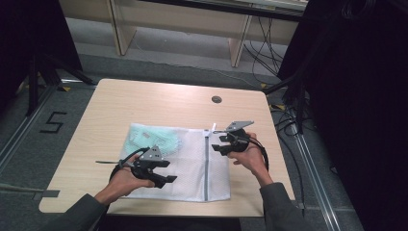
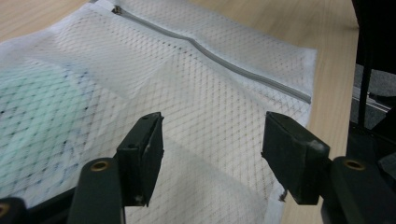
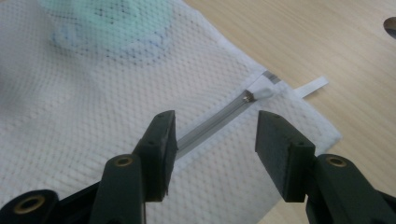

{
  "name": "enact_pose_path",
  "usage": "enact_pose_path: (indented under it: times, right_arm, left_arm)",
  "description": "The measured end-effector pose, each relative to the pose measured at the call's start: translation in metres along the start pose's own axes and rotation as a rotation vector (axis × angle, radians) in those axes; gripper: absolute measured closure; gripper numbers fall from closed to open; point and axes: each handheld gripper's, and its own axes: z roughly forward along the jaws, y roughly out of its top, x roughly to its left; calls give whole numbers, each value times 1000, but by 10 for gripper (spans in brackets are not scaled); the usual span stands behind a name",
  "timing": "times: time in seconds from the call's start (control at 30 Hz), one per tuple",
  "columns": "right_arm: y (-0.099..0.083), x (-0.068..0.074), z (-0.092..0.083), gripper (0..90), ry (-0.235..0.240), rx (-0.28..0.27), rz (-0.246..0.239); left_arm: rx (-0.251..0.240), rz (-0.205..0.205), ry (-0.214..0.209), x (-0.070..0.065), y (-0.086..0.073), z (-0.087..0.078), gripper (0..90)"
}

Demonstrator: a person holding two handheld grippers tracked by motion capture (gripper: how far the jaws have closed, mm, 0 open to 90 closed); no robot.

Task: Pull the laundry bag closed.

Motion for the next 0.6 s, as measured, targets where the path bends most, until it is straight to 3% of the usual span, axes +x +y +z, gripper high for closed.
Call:
enact_pose_path:
  times: [0.17, 0.2, 0.27, 0.3, 0.43, 0.47, 0.5, 0.53, 0.57, 0.6]
  right_arm:
    - [-11, 11, -8, 454, 8, 7, 21]
    - [-13, 12, -10, 451, 11, 1, 10]
    - [-16, 16, -14, 439, 21, 6, 43]
    - [-18, 17, -15, 432, 19, -4, 37]
    - [-26, 20, -20, 410, 27, -2, 23]
    - [-29, 25, -20, 406, 38, -13, 62]
    - [-31, 23, -23, 402, 38, 9, 29]
    - [-34, 23, -23, 395, 30, -4, 24]
    - [-35, 25, -26, 388, 38, 18, 44]
    - [-38, 25, -25, 383, 26, -8, 34]
  left_arm:
    - [-22, -12, 56, 4, -3, -11, 349]
    - [-29, -22, 52, 5, -4, -13, 343]
    - [-37, -18, 64, 7, -6, -18, 331]
    - [-45, -51, 60, 7, -7, -20, 320]
    - [-64, -70, 82, 11, -12, -29, 259]
    - [-77, -91, 87, 10, -13, -31, 250]
    - [-77, -98, 82, 10, -14, -33, 244]
    - [-82, -94, 83, 10, -15, -34, 236]
    - [-81, -91, 85, 10, -16, -37, 229]
    - [-81, -81, 86, 10, -17, -38, 226]
